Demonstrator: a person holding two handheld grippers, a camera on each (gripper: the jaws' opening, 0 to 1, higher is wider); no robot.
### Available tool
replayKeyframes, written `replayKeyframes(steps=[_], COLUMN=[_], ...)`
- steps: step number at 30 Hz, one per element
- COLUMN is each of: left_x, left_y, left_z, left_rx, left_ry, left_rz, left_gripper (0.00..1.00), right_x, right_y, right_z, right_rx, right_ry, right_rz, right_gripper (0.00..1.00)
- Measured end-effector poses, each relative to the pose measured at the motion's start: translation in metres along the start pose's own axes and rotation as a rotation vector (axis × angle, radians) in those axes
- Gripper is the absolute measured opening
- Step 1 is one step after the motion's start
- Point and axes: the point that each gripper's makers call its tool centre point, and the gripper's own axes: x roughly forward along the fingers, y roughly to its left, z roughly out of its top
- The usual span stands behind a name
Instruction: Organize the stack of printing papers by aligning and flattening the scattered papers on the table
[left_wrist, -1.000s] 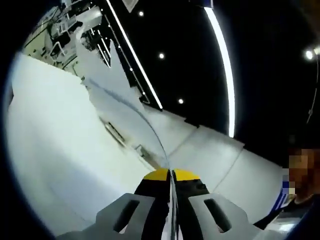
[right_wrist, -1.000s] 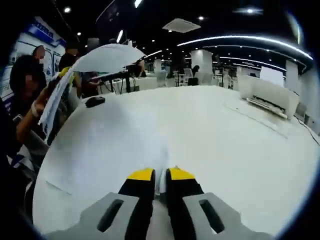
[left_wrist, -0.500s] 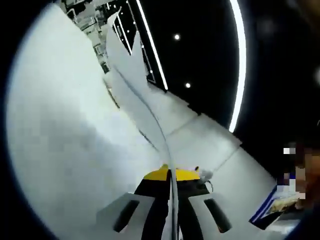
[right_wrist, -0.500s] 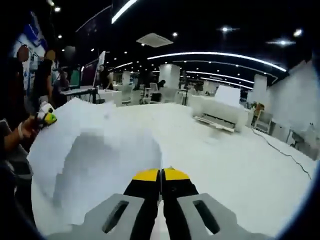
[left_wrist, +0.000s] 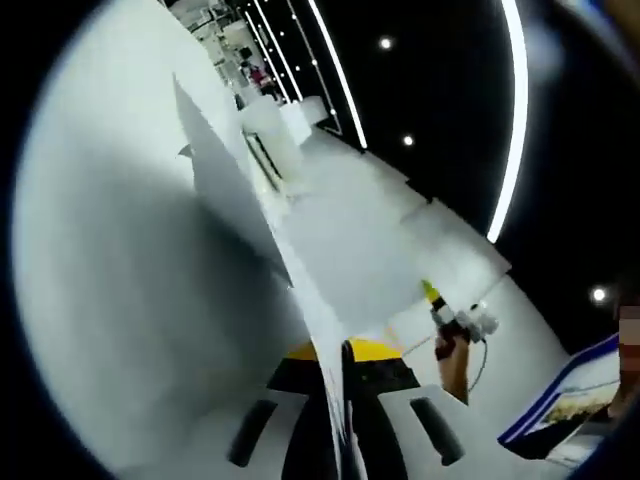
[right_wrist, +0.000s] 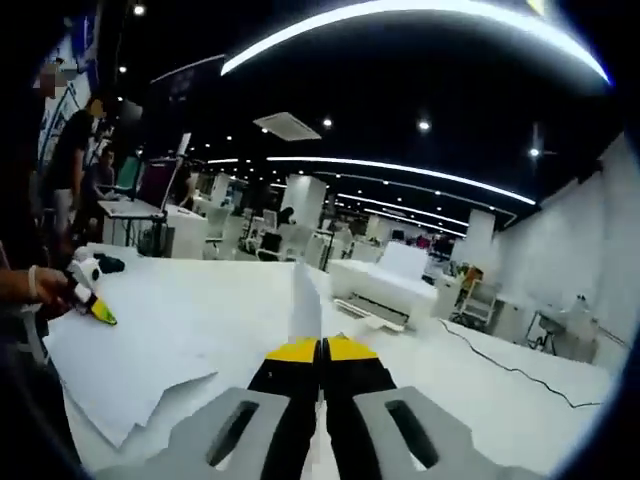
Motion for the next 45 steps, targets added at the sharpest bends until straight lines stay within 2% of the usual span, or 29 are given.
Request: replayKeyframes(steps=[2,6,9,11,15,18,21,23,25,26,31,43,45], left_x=[0.0,-0.001,-0.001,-0.001,-0.001,0.0,0.0,0.0,0.0,0.0,0.001,0.002,0.001], left_y=[0.0,-0.004,-0.004,-0.003,-0.002,-0.002,-0.003,-0.002,-0.004,-0.004,-0.002,0.001,0.001], left_z=[0.001,0.002,0.004,0.005,0.006,0.005,0.007,0.006,0.004,0.003,0.004,0.002,0.002], left_rx=[-0.002,-0.017,-0.023,-0.028,-0.036,-0.036,-0.048,-0.054,-0.062,-0.063,-0.068,-0.065,-0.06], left_ry=[-0.005,-0.018,-0.026,-0.03,-0.028,-0.024,-0.033,-0.032,-0.029,-0.029,-0.03,-0.021,-0.019], left_rz=[-0.005,-0.018,-0.024,-0.023,-0.018,-0.024,-0.026,-0.026,-0.027,-0.027,-0.018,-0.004,-0.001], left_gripper=[0.07,0.08,0.09,0.12,0.17,0.18,0.21,0.25,0.28,0.28,0.27,0.27,0.24], right_x=[0.012,0.026,0.033,0.036,0.034,0.028,0.026,0.024,0.02,0.019,0.016,0.002,0.001], right_y=[0.038,0.124,0.159,0.181,0.197,0.223,0.238,0.247,0.264,0.269,0.291,0.336,0.344], right_z=[-0.006,-0.038,-0.056,-0.062,-0.063,-0.063,-0.072,-0.076,-0.078,-0.078,-0.078,-0.064,-0.063], right_rx=[-0.036,-0.107,-0.197,-0.15,-0.152,-0.064,-0.142,-0.161,-0.149,-0.132,-0.16,-0.249,-0.25], right_ry=[0.024,0.093,0.127,0.128,0.127,0.13,0.14,0.144,0.149,0.15,0.146,0.117,0.111], right_rz=[0.073,0.217,0.258,0.301,0.326,0.4,0.407,0.416,0.471,0.483,0.533,0.624,0.642], right_gripper=[0.0,0.0,0.0,0.0,0.0,0.0,0.0,0.0,0.0,0.0,0.0,0.0,0.0])
